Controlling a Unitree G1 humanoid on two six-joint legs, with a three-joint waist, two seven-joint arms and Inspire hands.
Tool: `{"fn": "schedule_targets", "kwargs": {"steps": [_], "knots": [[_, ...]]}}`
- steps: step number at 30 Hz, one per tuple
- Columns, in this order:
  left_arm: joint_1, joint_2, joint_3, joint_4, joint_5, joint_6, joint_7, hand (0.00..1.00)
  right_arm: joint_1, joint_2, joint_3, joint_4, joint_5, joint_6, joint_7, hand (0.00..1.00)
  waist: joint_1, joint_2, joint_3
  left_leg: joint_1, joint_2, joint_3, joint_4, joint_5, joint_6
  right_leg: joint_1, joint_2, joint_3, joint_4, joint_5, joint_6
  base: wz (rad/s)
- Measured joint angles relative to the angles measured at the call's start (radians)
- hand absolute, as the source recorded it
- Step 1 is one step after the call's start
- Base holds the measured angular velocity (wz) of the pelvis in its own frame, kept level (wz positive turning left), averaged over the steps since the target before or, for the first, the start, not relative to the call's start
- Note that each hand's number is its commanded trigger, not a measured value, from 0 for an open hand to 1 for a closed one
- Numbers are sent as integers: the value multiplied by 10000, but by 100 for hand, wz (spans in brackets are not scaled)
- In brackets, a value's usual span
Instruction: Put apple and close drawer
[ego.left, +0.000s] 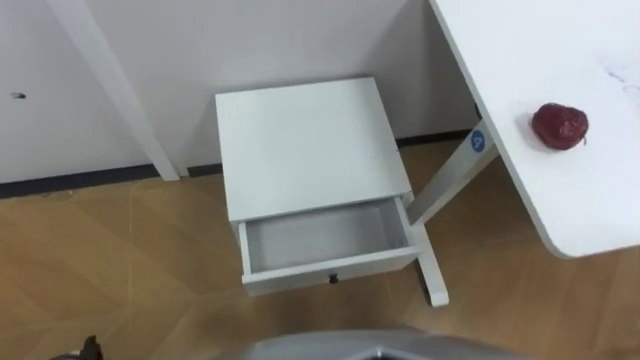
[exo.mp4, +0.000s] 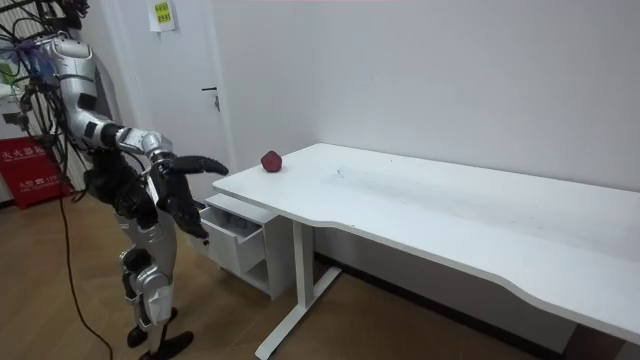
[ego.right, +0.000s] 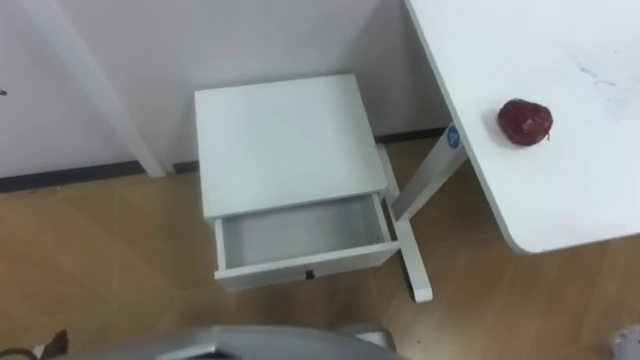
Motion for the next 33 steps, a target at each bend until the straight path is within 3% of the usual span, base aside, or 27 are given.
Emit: {"fn": "schedule_targets", "kwargs": {"steps": [5, 10, 13, 18, 25, 33], "knots": [[-58, 1, -394, 63, 102, 10, 6, 0, -36, -120, 648, -2288, -4598, -123, -1415, 0, 251, 135, 29, 31, 18, 15, -27, 2, -7, -26, 11, 21, -7, 1, 1, -1], [-206, -6, -882, 46, 138, -3, -14, 0, -191, -500, 1632, -3308, -6233, -137, -1228, 0, 596, 224, 82, 93, 20, 33, -35, 3, -8, 40, 12, 28, -51, 2, 1, -1], [-221, -14, -1001, 23, 200, -2, -35, 0, -165, -793, 2136, -3308, -6619, -119, -604, 0, 853, 209, 110, 81, 19, 89, -42, 3, -9, 40, -1, 33, -192, 19, 29, -4], [-250, 4, -1197, 16, 189, 2, -33, 0, -263, -1065, 2935, -2777, -6653, 11, 625, 0, 943, 165, 151, 60, 20, 15, -51, 4, -11, 33, -1, 31, -184, 19, 31, 5], [-331, 85, -1182, 28, 185, -3, -38, 0, -682, -1135, 3504, -1174, -6708, 733, 2660, 0, 999, -109, 213, 81, 20, 45, -60, 5, -13, 43, -10, -28, -180, 19, 31, -1], [-326, 139, -1168, 65, 186, -5, -228, 0, -1002, -1313, 3962, -79, -6866, 788, 4067, 0, 1130, -70, 175, 193, 8, -45, -41, 1, -10, 231, -47, -336, -178, 25, 39, 3]]}}
